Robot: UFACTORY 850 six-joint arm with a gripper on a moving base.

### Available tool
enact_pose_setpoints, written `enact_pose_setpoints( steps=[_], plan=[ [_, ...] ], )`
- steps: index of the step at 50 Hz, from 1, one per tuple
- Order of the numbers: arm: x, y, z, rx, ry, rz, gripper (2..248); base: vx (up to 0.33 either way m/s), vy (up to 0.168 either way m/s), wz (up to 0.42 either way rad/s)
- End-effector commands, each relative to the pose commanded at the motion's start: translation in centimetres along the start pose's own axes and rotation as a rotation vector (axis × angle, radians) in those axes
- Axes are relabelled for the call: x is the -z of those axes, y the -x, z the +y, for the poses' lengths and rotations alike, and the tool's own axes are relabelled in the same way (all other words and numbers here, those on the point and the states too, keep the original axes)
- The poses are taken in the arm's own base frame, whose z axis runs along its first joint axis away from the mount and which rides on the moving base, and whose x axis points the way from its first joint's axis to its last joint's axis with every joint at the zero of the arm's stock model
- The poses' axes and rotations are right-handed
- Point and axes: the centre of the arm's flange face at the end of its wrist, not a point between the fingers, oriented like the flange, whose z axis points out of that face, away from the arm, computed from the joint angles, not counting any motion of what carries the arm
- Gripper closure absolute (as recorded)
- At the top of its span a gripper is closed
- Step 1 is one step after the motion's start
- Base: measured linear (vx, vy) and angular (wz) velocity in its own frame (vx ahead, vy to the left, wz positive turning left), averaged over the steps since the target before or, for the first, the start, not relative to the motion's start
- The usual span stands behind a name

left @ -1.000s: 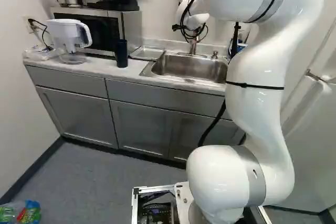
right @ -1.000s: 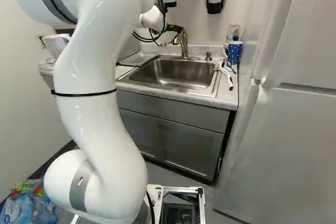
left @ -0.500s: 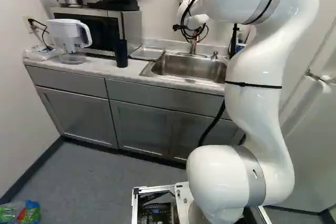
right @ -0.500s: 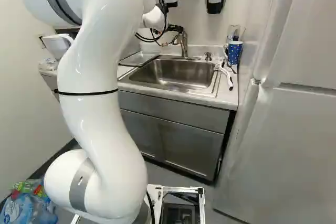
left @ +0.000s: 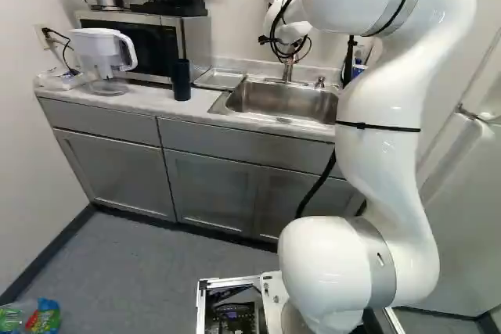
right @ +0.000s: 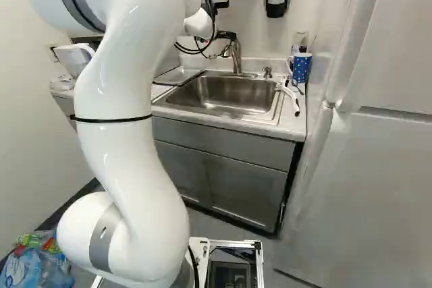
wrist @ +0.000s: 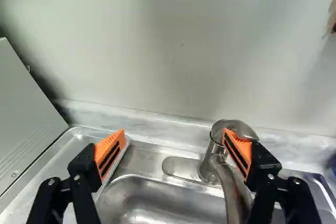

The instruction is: Rinse the cup and place it in the tray

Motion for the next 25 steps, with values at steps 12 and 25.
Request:
enact_pose_setpoints(
  steps=[12, 25],
  plan=[
    [-0.5, -0.5, 0.4, -0.001, 0.005, 0.052, 3, 0.0, 0.0, 0.0],
    [-1.4, -1.2, 0.6, -0.002, 0.008, 0.119, 3, 0.0, 0.0, 0.0]
  ],
)
